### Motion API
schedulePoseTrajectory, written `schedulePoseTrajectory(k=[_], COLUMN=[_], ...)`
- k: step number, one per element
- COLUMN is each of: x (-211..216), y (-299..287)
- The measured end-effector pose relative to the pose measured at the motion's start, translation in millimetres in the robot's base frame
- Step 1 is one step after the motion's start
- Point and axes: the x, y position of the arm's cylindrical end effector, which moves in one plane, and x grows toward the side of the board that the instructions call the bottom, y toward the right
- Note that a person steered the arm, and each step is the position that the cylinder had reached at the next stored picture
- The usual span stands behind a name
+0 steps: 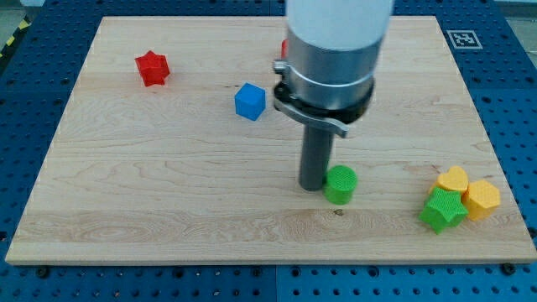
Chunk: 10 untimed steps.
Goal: Slide the green circle into the green star
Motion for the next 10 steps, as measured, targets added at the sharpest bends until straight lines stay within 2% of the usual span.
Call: schedulePoseTrajectory(k=[3,4,5,6,7,8,9,10], x=[17.6,18.4,16.0,-4.7,-45.9,-98.7,-153.3,-178.3], y=[82.4,81.2,9.3,-64.1,-130.9,-163.9,-153.0,-135.6])
